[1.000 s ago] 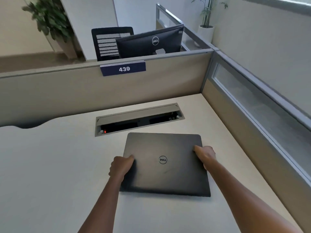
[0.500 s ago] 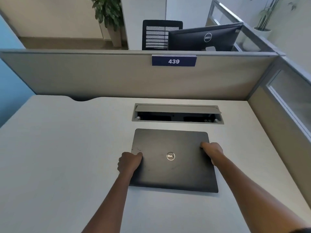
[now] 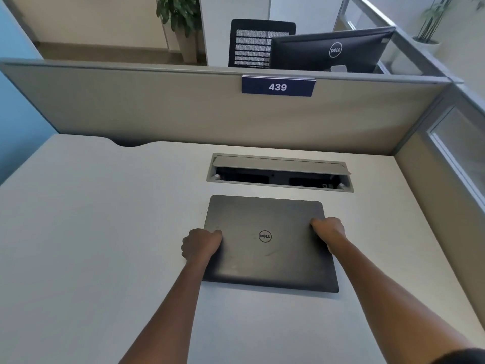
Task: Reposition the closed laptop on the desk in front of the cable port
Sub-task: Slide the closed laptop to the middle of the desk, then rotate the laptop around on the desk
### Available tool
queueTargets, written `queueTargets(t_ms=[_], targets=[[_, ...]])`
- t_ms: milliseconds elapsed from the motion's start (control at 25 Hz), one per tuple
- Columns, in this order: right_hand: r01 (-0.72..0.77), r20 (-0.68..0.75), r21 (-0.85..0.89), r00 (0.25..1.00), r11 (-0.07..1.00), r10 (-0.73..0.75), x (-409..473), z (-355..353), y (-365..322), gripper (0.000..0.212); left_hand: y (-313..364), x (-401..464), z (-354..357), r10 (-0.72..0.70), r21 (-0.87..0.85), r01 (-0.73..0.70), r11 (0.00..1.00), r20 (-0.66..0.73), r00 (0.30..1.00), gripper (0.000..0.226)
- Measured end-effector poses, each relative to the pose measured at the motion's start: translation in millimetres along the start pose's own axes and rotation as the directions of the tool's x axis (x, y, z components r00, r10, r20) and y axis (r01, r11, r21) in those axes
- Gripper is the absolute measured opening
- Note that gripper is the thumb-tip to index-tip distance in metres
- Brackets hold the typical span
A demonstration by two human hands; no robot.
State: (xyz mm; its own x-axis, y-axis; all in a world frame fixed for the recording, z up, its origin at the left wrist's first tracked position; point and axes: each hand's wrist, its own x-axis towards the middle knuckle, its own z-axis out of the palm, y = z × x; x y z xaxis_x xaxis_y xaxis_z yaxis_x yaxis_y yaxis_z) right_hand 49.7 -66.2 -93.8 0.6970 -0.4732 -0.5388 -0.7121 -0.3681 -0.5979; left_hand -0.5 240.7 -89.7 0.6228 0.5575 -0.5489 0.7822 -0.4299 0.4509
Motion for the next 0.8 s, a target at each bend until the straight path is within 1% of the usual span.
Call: queueTargets(t_ms=[160,280,360,560,800], targets=[[0.024,0.004,-0.073,1.0,0.997,-0.024,0,0,1,0.052,1,-2,8,-0.01,0.047,0.012,0.999,-0.046,0.999,0.056],[0.029,-0.019,-0.17,0.999,0.985,-0.033,-1,2,2,0.049,2,-3,10,0.007,0.075,-0.002,0.997,-0.056,0.998,0.055],[0.037,-0.021,-0.192,0.999,0.981,-0.042,-2,3,3,0.047,1,-4,11,0.027,0.089,-0.02,0.996,-0.073,0.997,0.053],[0.086,-0.017,-0.225,0.996,0.971,-0.092,-11,1,7,0.047,-4,-12,16,0.131,0.119,-0.115,0.986,-0.139,0.982,0.046],[0.227,-0.047,-0.31,0.966,0.923,-0.253,-46,7,30,0.048,-16,-18,18,0.273,0.204,-0.239,0.949,-0.158,0.949,0.049]])
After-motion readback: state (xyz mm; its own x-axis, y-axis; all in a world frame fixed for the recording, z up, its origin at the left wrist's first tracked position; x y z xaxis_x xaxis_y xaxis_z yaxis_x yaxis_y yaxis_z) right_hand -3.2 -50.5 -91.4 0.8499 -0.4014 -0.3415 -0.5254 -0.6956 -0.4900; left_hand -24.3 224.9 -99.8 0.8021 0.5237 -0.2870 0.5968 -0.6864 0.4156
